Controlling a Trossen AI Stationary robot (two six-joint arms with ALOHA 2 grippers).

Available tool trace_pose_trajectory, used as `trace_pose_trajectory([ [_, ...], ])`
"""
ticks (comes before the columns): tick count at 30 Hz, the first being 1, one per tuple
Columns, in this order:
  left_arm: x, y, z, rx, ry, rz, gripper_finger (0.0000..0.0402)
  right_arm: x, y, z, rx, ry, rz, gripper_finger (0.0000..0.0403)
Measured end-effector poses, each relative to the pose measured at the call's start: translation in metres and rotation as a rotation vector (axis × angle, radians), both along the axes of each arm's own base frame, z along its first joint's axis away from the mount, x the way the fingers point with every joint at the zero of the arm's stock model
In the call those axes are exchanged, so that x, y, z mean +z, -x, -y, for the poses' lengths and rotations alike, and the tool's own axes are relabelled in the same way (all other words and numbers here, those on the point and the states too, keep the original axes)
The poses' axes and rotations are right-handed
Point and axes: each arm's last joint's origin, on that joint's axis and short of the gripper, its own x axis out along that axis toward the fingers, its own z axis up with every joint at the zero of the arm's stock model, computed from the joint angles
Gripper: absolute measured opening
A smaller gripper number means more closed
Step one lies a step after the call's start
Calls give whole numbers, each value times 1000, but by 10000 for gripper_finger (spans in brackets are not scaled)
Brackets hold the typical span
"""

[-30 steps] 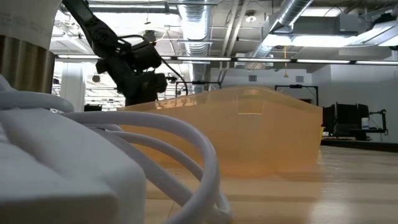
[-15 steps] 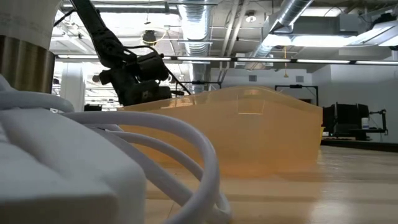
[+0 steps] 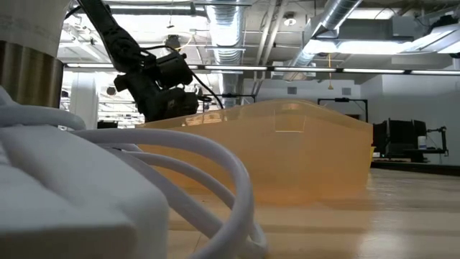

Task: Pick & Place School Supplies
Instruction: Put the yellow eraser into the red bin

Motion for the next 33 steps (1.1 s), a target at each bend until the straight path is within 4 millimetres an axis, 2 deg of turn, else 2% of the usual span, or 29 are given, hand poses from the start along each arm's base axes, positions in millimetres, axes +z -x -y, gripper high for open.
trace_pose_trajectory([
  [13, 0, 8, -19, 74, -48, -16, 0, 0, 0, 0, -1, -3, 3, 163],
  [25, 0, 6, -14, 38, -6, 6, 0, 0, 0, 0, 12, -9, 7, 163],
  [33, 0, 8, -19, 56, -25, 1, 0, 0, 0, 0, 12, -9, 7, 163],
])
